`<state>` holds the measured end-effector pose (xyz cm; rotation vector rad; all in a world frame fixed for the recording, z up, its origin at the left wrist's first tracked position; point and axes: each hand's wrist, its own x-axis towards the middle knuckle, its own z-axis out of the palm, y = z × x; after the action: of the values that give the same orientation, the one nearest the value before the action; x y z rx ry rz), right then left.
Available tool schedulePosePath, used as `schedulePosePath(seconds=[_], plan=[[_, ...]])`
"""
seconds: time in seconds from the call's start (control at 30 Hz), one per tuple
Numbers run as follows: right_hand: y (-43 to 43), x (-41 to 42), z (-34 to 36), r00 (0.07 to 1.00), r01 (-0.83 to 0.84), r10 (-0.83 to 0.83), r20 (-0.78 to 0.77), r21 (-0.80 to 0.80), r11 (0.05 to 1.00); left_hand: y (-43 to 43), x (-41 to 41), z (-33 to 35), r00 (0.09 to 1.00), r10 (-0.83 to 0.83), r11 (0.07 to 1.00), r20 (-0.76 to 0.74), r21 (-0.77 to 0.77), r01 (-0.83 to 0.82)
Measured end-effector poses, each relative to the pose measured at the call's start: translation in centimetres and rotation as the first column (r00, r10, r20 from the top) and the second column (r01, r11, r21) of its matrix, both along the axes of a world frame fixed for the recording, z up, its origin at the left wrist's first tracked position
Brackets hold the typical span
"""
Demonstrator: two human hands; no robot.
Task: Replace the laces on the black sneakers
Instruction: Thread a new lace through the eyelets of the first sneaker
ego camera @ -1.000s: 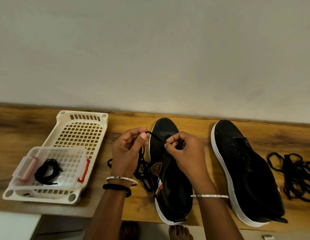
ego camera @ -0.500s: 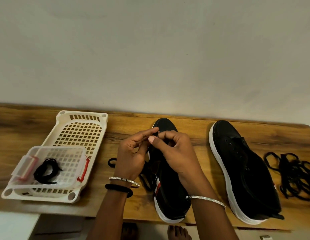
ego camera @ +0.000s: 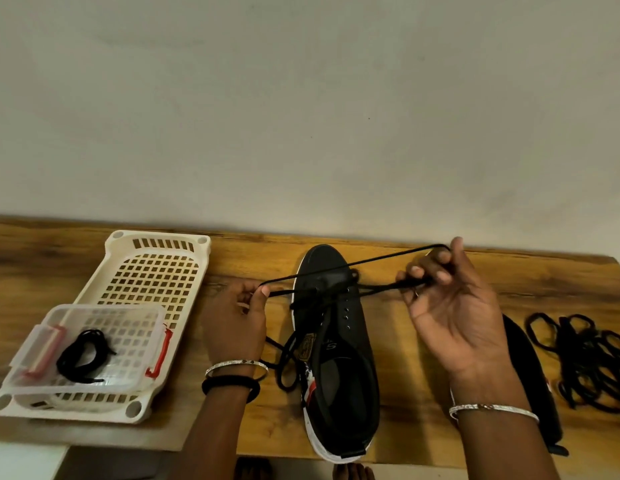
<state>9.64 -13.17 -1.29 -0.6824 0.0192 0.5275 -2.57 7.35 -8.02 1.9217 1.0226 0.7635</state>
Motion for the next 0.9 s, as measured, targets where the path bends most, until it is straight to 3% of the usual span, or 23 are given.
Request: schedulePosePath(seconds=[0.13, 0.2, 0.33, 0.4, 0.53, 0.73, 0.9], plan=[[-1.3, 0.7, -0.8, 1.000, 0.018, -0.019, 0.011, 0.106, 0.994, -0.5, 0.3, -0.3, 0.998, 0.012, 1.000, -0.067, -0.010, -0.013], [-1.3, 0.8, -1.0, 0.999, -0.018, 0.015, 0.034, 0.073, 0.997, -0.6, 0.3, -0.3, 0.998, -0.003, 1.000, -0.058, 0.023, 0.004], [0.4, -0.4, -0.9, 0.976, -0.113, 0.157, 0.147, -0.270, 0.956, -1.2, 0.6, 1.0, 0.992, -0.114, 0.966, 0.047, 0.240, 0.099], [1.8, -1.5, -0.7, 0.931, -0.186, 0.298, 0.209, -0.430, 0.883, -2.1, 0.7, 1.6, 0.964, -0.253, 0.913, 0.086, 0.350, 0.209], [3.3, -2.8, -0.4, 0.790, -0.263, 0.546, 0.278, -0.650, 0.713, -3.5, 1.3, 1.4, 0.895, -0.440, 0.832, 0.079, 0.410, 0.373], [3.1, -2.6, -0.1, 0.787, -0.310, 0.562, 0.254, -0.624, 0.717, -3.3, 1.4, 1.6, 0.887, -0.451, 0.851, 0.096, 0.344, 0.396], [3.0, -1.9, -0.3, 0.922, -0.260, 0.335, 0.195, -0.331, 0.907, -1.5, 0.5, 1.3, 0.935, -0.342, 0.938, 0.097, 0.098, 0.332]])
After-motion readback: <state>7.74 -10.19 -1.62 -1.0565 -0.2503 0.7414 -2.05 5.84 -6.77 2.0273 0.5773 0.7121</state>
